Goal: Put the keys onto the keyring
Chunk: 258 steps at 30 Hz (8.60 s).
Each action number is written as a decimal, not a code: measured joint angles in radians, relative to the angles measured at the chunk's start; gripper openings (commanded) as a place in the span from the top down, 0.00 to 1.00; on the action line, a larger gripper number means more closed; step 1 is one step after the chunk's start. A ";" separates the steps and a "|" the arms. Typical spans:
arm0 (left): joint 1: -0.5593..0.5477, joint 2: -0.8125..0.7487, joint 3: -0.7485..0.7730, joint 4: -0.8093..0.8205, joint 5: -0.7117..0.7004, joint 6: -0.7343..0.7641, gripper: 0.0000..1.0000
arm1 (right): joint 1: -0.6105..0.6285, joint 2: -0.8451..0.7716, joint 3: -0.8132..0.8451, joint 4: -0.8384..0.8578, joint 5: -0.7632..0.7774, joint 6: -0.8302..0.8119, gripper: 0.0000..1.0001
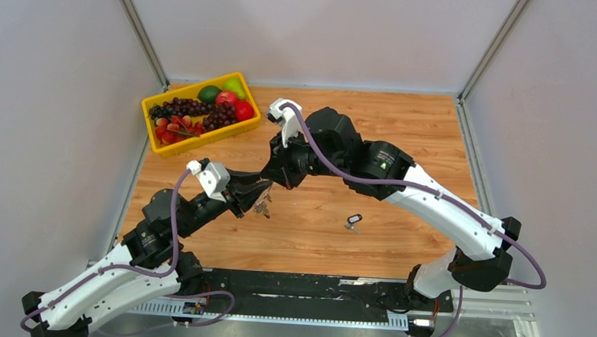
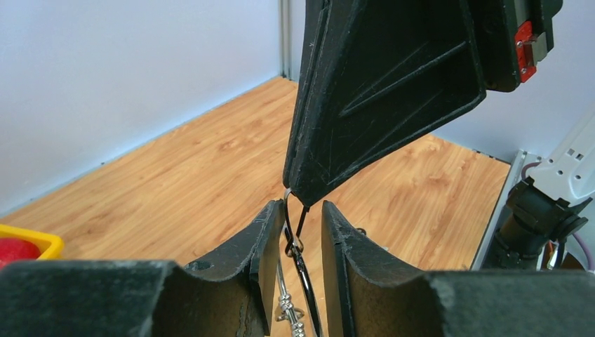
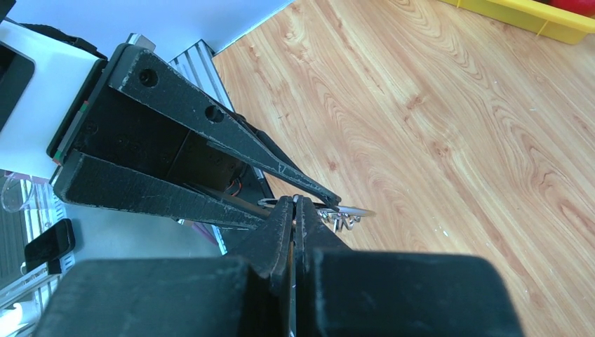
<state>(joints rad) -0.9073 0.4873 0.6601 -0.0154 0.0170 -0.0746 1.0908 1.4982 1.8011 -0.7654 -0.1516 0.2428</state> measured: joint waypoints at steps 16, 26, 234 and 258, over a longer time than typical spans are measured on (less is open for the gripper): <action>0.000 -0.001 0.000 -0.002 -0.005 0.002 0.71 | 0.018 0.000 0.006 0.000 0.014 0.013 1.00; 0.000 -0.007 0.000 -0.015 -0.008 0.001 0.67 | 0.021 0.000 0.006 0.000 0.034 0.018 1.00; 0.000 0.055 0.000 -0.027 -0.079 -0.006 1.00 | -0.444 -0.388 -1.345 0.580 0.043 0.235 1.00; 0.000 0.036 0.000 -0.026 -0.078 -0.014 1.00 | -0.404 -0.346 -1.344 0.561 0.027 0.407 0.60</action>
<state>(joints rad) -0.9073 0.5232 0.6598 -0.0418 -0.0612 -0.0883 0.6868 1.1519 0.4572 -0.2047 -0.1242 0.6498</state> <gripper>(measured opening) 0.032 0.395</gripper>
